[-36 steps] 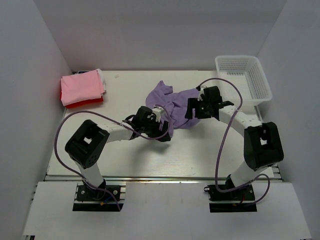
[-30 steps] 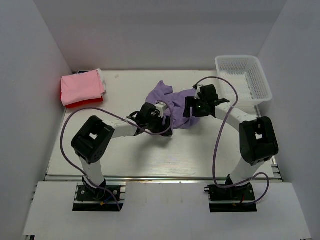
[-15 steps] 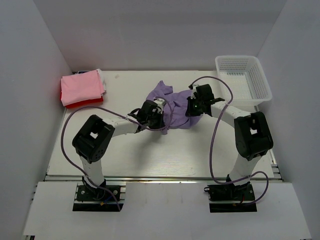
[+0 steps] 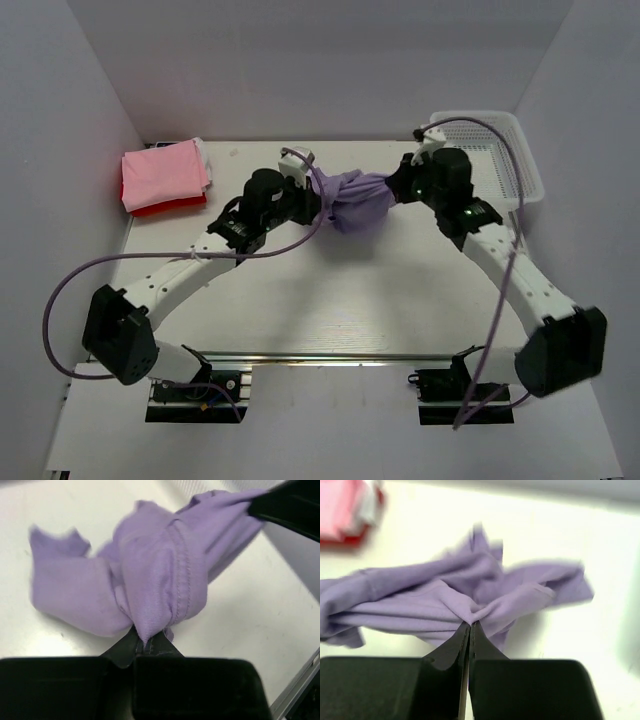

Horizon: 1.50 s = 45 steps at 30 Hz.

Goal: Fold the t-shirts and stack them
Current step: Flatten out the tshirt

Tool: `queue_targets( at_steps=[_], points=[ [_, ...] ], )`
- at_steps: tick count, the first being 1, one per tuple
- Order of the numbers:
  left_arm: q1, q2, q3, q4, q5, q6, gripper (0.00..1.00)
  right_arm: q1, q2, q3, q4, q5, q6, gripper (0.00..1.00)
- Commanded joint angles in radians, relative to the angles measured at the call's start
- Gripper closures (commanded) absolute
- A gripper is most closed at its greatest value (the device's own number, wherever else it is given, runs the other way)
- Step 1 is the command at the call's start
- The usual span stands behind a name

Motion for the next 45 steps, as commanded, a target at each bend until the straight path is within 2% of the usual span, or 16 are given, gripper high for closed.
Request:
queue_targets(
  at_steps=[1,2,5,13,22,30,36,41,45],
  points=[
    [0.008,-0.115,0.082,-0.044,-0.084,0.048,1.00,-0.010,-0.122,0.003,0.079,0.093,-0.020,1.00],
    [0.008,-0.131,0.107,-0.044,-0.084,0.081,1.00,-0.009,-0.187,0.014,0.079,0.081,-0.023,1.00],
    [-0.001,-0.184,0.183,-0.078,-0.113,0.115,1.00,-0.009,-0.249,0.078,0.047,0.034,-0.054,1.00],
    [-0.001,-0.279,0.425,-0.150,-0.052,0.204,1.00,-0.009,-0.317,0.347,-0.055,-0.118,-0.125,1.00],
    [-0.001,-0.303,0.763,-0.331,0.197,0.279,1.00,-0.015,-0.439,0.574,-0.055,-0.232,-0.183,1.00],
    [0.008,-0.384,0.773,-0.331,0.232,0.279,1.00,-0.015,-0.489,0.611,-0.019,-0.295,-0.178,1.00],
    [0.008,-0.347,0.698,-0.322,0.113,0.269,1.00,-0.015,-0.437,0.540,0.031,-0.276,-0.169,1.00],
    [0.008,-0.289,0.549,-0.278,-0.161,0.269,1.00,-0.014,-0.354,0.396,0.106,-0.250,-0.152,1.00],
    [0.018,-0.188,0.328,-0.190,-0.445,0.224,1.00,-0.015,-0.204,0.243,0.197,-0.161,-0.123,1.00]
  ],
)
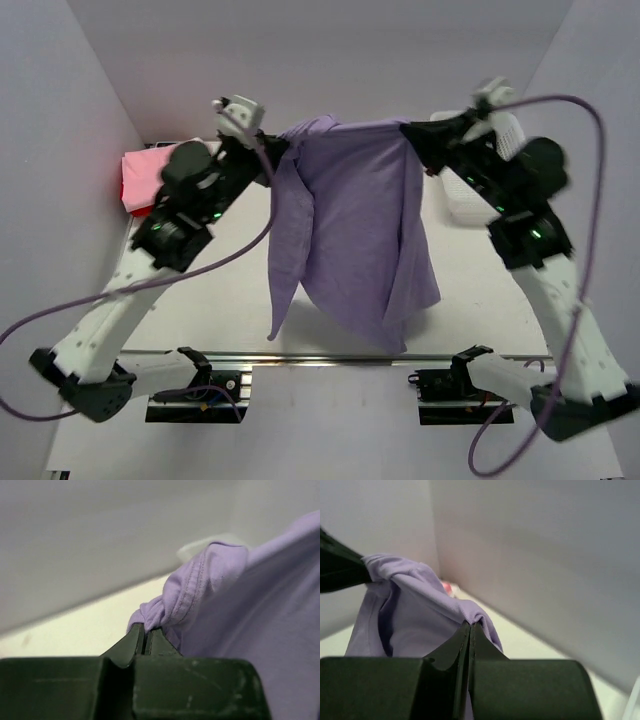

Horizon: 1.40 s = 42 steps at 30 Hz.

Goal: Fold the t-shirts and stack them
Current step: Flatten out the tshirt

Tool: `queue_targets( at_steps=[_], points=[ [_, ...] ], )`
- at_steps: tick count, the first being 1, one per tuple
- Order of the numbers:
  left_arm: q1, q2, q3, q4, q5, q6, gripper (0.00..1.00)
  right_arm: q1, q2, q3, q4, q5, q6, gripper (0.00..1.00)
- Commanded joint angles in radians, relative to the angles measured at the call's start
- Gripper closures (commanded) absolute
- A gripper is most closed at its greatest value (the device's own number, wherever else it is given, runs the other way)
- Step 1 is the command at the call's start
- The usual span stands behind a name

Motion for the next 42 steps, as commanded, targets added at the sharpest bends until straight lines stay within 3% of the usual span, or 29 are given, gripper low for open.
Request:
queue_targets(
  at_steps=[1,5,6,7,8,9,10,11,12,13,14,16,21,26,30,36,42],
  points=[
    [0.038,0.108,-0.144,0.076,-0.413,-0.044,1.00,-0.015,0.167,-0.085,0.126,0.156,0.011,1.00],
    [0.121,0.363,-0.218,0.092,-0.496,-0.148,1.00,-0.015,0.456,-0.049,0.136,0.148,0.005,1.00],
    [0.170,0.486,-0.206,0.080,-0.486,-0.194,1.00,-0.015,0.634,0.012,0.114,0.147,0.005,1.00],
    [0.196,0.544,-0.190,0.070,-0.466,-0.213,1.00,-0.015,0.698,0.057,0.066,0.138,-0.010,1.00],
    [0.222,0.600,-0.143,0.032,-0.439,-0.239,1.00,-0.014,0.890,0.154,-0.018,0.147,-0.014,1.00],
    [0.247,0.653,-0.114,0.011,-0.417,-0.260,1.00,-0.014,0.956,0.301,-0.119,0.163,-0.014,1.00],
    [0.291,0.698,-0.042,-0.014,-0.376,-0.260,1.00,-0.012,1.014,0.375,-0.171,0.170,-0.030,0.97],
    [0.307,0.762,-0.016,-0.051,-0.330,-0.269,0.94,-0.010,1.123,0.519,-0.221,0.180,-0.038,0.74],
    [0.318,0.775,0.004,-0.051,-0.308,-0.270,0.82,-0.010,1.204,0.652,-0.336,0.208,-0.041,0.60],
    [0.318,0.775,0.017,-0.051,-0.299,-0.241,0.63,-0.012,1.247,0.725,-0.360,0.216,-0.052,0.45],
    [0.327,0.766,0.017,-0.021,-0.299,-0.240,0.01,-0.009,1.251,0.735,-0.367,0.226,-0.054,0.25],
    [0.327,0.726,-0.023,0.016,-0.249,-0.211,0.00,-0.009,1.185,0.638,-0.320,0.240,-0.044,0.10],
    [0.327,0.585,-0.152,0.027,-0.157,-0.211,0.00,-0.013,0.925,0.242,-0.222,0.295,0.066,0.10],
    [0.305,0.400,-0.340,0.038,0.075,-0.220,0.00,0.003,0.659,-0.038,-0.234,0.311,0.153,0.10],
    [0.284,0.298,-0.590,0.116,0.273,-0.295,0.00,0.026,0.532,-0.275,-0.286,0.334,0.210,0.10],
    [0.247,0.153,-0.799,0.034,0.223,-0.392,0.00,0.078,0.325,-0.547,-0.324,0.274,0.232,0.10],
    [0.216,-0.068,-0.934,-0.131,0.137,-0.449,0.00,0.108,0.283,-0.681,-0.312,0.228,0.293,0.10]
  ],
)
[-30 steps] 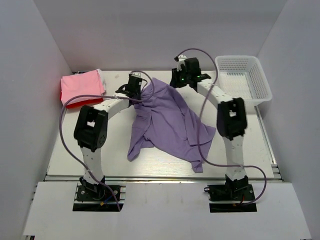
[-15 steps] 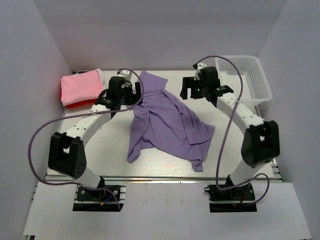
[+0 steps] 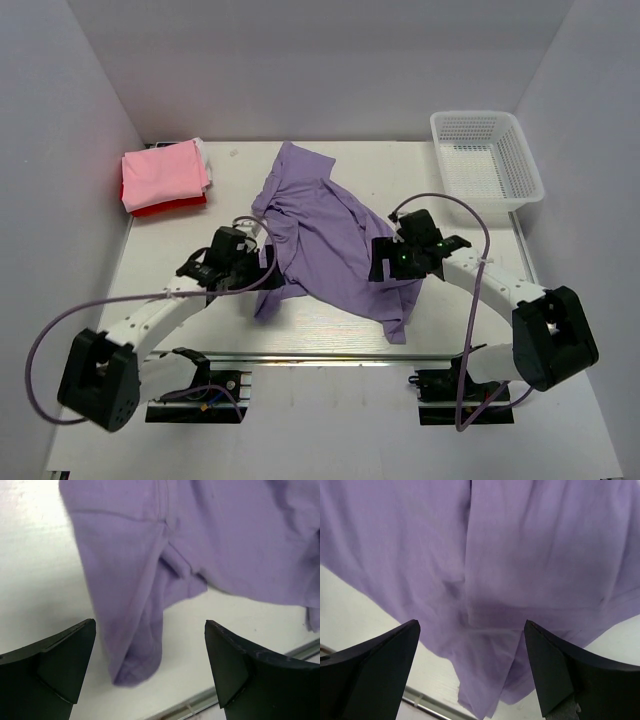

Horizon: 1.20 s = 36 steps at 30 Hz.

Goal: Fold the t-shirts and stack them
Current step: Flatten out the tshirt

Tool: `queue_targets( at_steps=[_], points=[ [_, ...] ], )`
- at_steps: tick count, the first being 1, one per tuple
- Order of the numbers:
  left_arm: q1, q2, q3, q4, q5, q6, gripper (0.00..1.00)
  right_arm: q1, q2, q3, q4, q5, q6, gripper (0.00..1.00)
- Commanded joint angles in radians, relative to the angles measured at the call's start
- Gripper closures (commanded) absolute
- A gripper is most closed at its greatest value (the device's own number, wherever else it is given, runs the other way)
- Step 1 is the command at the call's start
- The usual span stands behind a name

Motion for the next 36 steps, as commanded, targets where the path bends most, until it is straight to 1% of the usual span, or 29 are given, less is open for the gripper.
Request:
queue_targets(
  at_steps=[1,6,7,8,11,12,13,14,15,16,17,18,19,20,21,23,24,25,29,30,32,33,34,36],
  points=[
    [-0.015,-0.125,-0.043,-0.094,-0.038,-0.077,0.00,0.016,-0.024,-0.033,0.055,-0.046,0.063,0.10],
    [-0.015,-0.237,-0.158,-0.214,-0.051,-0.201,0.00,0.019,-0.044,-0.094,0.082,-0.034,0.114,0.10],
    [-0.015,-0.280,-0.194,-0.214,-0.051,-0.248,0.00,0.018,-0.046,-0.103,0.101,-0.037,0.116,0.10],
    [-0.015,-0.300,-0.209,-0.214,-0.051,-0.264,0.00,0.019,-0.044,-0.109,0.102,-0.034,0.120,0.10],
    [-0.015,-0.345,-0.249,-0.214,-0.061,-0.287,0.10,0.019,-0.020,-0.108,0.127,-0.021,0.134,0.10],
    [-0.015,-0.345,-0.264,-0.203,-0.061,-0.287,0.16,0.018,-0.012,-0.108,0.133,-0.018,0.145,0.10],
    [-0.015,-0.345,-0.264,-0.191,-0.061,-0.287,0.19,0.018,0.009,-0.105,0.141,-0.015,0.148,0.10],
    [-0.015,-0.316,-0.274,-0.180,-0.071,-0.287,0.25,0.016,0.017,-0.094,0.151,0.001,0.168,0.10],
    [-0.015,-0.316,-0.274,-0.180,-0.071,-0.287,0.25,0.013,0.029,-0.091,0.153,0.014,0.175,0.10],
    [-0.015,-0.284,-0.274,-0.171,-0.084,-0.287,0.35,0.012,0.034,-0.083,0.153,0.044,0.183,0.10],
    [-0.015,-0.268,-0.283,-0.171,-0.104,-0.287,0.39,0.010,0.048,-0.074,0.156,0.072,0.204,0.10],
    [-0.015,-0.253,-0.283,-0.154,-0.104,-0.287,0.45,0.012,0.063,-0.073,0.159,0.083,0.218,0.10],
    [-0.015,-0.239,-0.292,-0.125,-0.114,-0.287,0.56,0.013,0.068,-0.064,0.165,0.092,0.226,0.10],
    [-0.015,-0.212,-0.292,-0.110,-0.114,-0.287,0.59,0.010,0.088,-0.053,0.170,0.092,0.228,0.10],
    [-0.015,-0.199,-0.292,-0.093,-0.114,-0.278,0.69,0.010,0.097,-0.041,0.168,0.092,0.240,0.10],
    [-0.015,-0.176,-0.292,-0.064,-0.076,-0.267,0.83,0.007,0.117,-0.016,0.167,0.092,0.243,0.10],
    [-0.015,-0.164,-0.304,-0.051,-0.062,-0.240,0.87,0.007,0.119,-0.008,0.168,0.089,0.240,0.10],
    [-0.015,-0.164,-0.304,-0.041,-0.052,-0.230,1.00,0.007,0.116,-0.001,0.168,0.078,0.226,0.10],
    [-0.015,-0.199,-0.304,0.019,-0.016,-0.166,1.00,0.008,0.070,0.032,0.109,0.037,0.173,0.10],
    [-0.015,-0.216,-0.304,0.033,-0.006,-0.155,1.00,0.013,0.033,0.033,0.048,0.038,0.165,0.10],
    [-0.015,-0.273,-0.304,0.073,0.029,-0.114,1.00,0.012,0.002,0.027,-0.017,0.049,0.148,0.10],
    [-0.015,-0.288,-0.304,0.073,0.038,-0.114,1.00,0.015,-0.054,0.023,-0.069,0.063,0.146,0.10],
    [-0.015,-0.303,-0.304,0.085,0.038,-0.114,1.00,0.016,-0.075,0.019,-0.092,0.075,0.142,0.10],
    [-0.015,-0.326,-0.294,0.094,0.052,-0.114,1.00,0.018,-0.133,0.003,-0.215,0.084,0.157,0.10]
  ],
)
